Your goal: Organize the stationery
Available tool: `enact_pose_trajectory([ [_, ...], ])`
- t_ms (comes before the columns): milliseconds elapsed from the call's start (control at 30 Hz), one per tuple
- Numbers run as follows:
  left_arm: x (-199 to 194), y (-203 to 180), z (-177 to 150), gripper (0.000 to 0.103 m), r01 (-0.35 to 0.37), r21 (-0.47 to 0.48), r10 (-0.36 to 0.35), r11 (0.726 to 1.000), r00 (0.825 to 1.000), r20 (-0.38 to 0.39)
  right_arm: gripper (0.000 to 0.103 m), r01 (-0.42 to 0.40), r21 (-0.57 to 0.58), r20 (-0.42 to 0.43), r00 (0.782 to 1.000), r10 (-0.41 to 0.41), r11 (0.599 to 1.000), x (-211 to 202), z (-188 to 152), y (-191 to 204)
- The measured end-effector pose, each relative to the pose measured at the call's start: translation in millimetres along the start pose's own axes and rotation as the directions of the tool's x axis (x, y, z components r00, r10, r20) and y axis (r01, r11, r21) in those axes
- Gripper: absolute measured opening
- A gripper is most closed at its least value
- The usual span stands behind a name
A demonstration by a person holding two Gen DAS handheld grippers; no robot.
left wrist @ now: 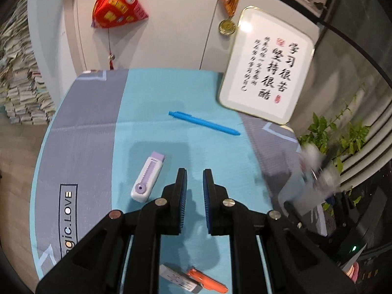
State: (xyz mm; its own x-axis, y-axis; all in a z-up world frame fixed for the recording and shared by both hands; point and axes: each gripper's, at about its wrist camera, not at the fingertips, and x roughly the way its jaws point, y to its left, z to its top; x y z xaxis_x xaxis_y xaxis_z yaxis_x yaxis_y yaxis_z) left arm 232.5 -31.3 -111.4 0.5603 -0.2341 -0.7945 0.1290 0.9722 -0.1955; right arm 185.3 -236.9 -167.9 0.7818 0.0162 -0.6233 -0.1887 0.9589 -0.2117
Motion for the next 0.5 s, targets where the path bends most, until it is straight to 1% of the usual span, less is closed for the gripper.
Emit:
enact_pose_trajectory([
  [33,3.3,2.8,0.6,0.011,-0.001,-0.006,0.001,1.0,1.0,-0.008,0.069,-0.003,0.005,0.012,1.0,0.003,1.0,2.9,3.6,-1.6],
  [100,9.0,5.4,1.7,0.011,-0.003,-0.01,0.002,1.0,1.0,-0.019,0.069,0.0,0.006,0.008,1.0,0.0,1.0,8.3,9.5,-3.3],
  [233,21.4,10.8,5.5,0.011,-0.008,-0.03,0.007,1.0,0.999,-0.046,0.069,0.005,-0.002,-0.027,1.0,-0.005,1.0,22.1,12.1,-4.7],
  [267,24.5,12.1,6.9,0.011,-0.009,-0.036,0.007,0.999,0.999,-0.052,0.069,-0.008,0.01,-0.04,0.999,0.008,1.0,23.2,9.1,-4.8],
  [300,27.8,12.7,8.3,0.011,-0.011,-0.039,0.008,0.999,0.998,-0.058,0.069,-0.016,0.02,-0.027,0.999,0.016,1.0,21.8,7.3,-6.7],
  [400,36.1,12.4,12.3,0.011,-0.017,-0.041,0.014,0.999,0.997,-0.071,0.069,-0.048,0.056,-0.029,0.998,0.049,0.997,20.3,4.9,-13.3],
  [500,38.3,11.1,14.1,0.011,0.004,-0.051,-0.008,0.999,0.997,-0.076,0.069,-0.079,0.072,-0.046,0.996,0.082,0.994,21.5,5.9,-18.5],
])
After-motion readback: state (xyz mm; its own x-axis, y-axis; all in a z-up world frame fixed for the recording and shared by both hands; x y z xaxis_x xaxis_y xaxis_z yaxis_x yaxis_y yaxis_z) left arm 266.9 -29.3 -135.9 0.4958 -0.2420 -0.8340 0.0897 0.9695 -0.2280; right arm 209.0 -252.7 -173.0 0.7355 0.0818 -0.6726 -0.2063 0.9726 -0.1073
